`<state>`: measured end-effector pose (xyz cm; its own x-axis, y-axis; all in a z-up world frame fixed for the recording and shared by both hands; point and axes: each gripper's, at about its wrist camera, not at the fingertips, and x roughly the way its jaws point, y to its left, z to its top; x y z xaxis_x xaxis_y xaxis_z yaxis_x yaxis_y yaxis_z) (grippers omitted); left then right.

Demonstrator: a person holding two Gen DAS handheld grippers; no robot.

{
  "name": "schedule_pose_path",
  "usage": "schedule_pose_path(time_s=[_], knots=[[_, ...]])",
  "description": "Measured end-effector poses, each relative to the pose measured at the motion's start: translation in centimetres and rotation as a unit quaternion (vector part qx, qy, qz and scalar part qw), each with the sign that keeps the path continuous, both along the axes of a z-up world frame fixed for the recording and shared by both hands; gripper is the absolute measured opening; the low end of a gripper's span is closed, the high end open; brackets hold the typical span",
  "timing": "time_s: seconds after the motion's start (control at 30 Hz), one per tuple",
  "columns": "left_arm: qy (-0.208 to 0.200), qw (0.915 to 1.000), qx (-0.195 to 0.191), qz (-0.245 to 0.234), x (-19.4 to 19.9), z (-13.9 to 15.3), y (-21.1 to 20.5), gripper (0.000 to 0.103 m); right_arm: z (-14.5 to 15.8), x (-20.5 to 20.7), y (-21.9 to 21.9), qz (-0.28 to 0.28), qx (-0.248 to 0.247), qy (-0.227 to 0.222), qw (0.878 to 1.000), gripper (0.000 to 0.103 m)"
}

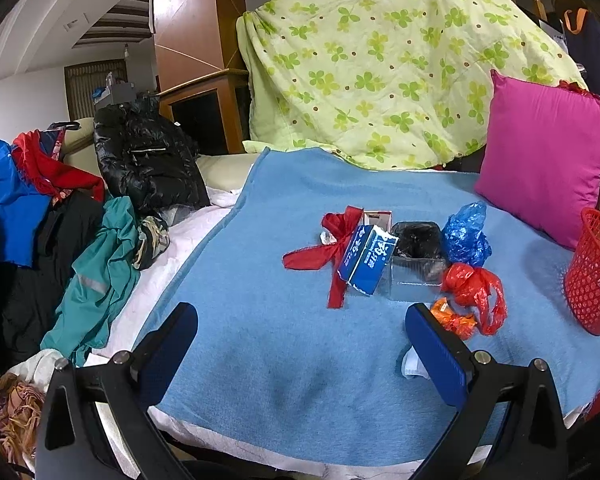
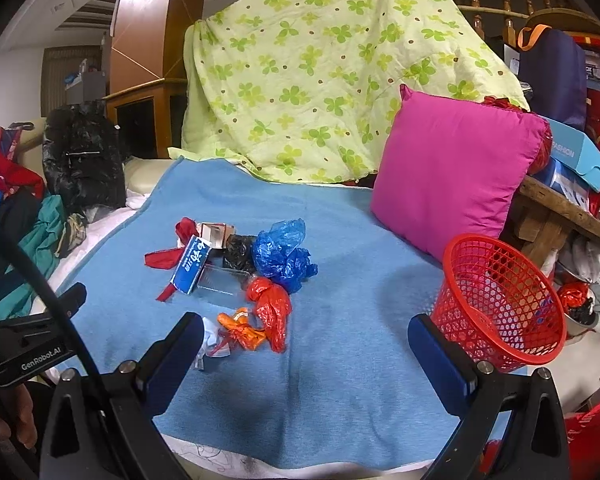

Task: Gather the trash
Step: 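Reach both tools toward the trash pile on the blue blanket, then grasp the red plastic bag with the right tool while the left tool grasps the white tissue bundle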

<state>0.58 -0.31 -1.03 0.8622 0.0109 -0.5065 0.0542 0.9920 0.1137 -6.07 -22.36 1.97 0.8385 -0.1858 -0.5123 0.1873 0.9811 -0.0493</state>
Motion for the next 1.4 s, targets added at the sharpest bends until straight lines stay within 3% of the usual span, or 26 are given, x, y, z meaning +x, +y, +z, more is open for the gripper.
schedule_pose_path(time_s=[0.37, 0.5, 0.63, 0.77, 0.93, 1.03, 1.07, 1.2, 1.23, 1.33, 1.4], knots=[[0.013, 0.9999, 0.007, 0.001, 1.6, -2.2, 0.2, 0.103, -2.0, 1.7, -1.7, 0.003, 0.042, 0.028, 0.999, 0.103], [0.027, 0.9996, 0.009, -0.005, 2.3, -3.1, 0.1, 0.103, -3.2, 3.0, -2.5, 0.005, 0.036, 0.029, 0.999, 0.103], [0.061, 0.9979, 0.006, -0.022, 2.9, -4.3, -0.2, 0.103, -4.4, 5.4, -3.4, 0.038, 0.080, 0.060, 0.994, 0.103], [0.082, 0.9959, -0.001, -0.039, 3.7, -5.4, -0.4, 0.103, -5.4, 9.4, -3.6, 0.081, 0.108, 0.058, 0.989, 0.103], [0.113, 0.9906, -0.010, -0.075, 4.8, -7.4, -1.3, 0.103, -8.1, 15.3, -3.9, 0.128, 0.140, 0.119, 0.975, 0.078], [0.137, 0.9853, -0.019, -0.101, 5.7, -8.7, -2.0, 0.103, -9.9, 18.4, -3.7, 0.150, 0.176, 0.147, 0.962, 0.076], [0.141, 0.9837, -0.025, -0.108, 5.7, -8.9, -2.2, 0.103, -11.0, 19.3, -3.7, 0.151, 0.178, 0.164, 0.958, 0.075], [0.158, 0.9782, -0.028, -0.132, 6.6, -10.2, -3.4, 0.100, -13.3, 21.2, -3.3, 0.142, 0.156, 0.204, 0.956, 0.052], [0.161, 0.9758, -0.034, -0.143, 6.6, -10.3, -3.8, 0.096, -13.6, 21.3, -3.4, 0.137, 0.159, 0.208, 0.955, 0.037], [0.178, 0.9680, -0.046, -0.171, 6.9, -10.8, -5.3, 0.081, -13.7, 20.9, -4.9, 0.134, 0.197, 0.204, 0.950, 0.032], [0.192, 0.9613, -0.062, -0.188, 7.2, -11.2, -6.3, 0.074, -13.1, 20.0, -5.5, 0.127, 0.187, 0.191, 0.955, 0.031]])
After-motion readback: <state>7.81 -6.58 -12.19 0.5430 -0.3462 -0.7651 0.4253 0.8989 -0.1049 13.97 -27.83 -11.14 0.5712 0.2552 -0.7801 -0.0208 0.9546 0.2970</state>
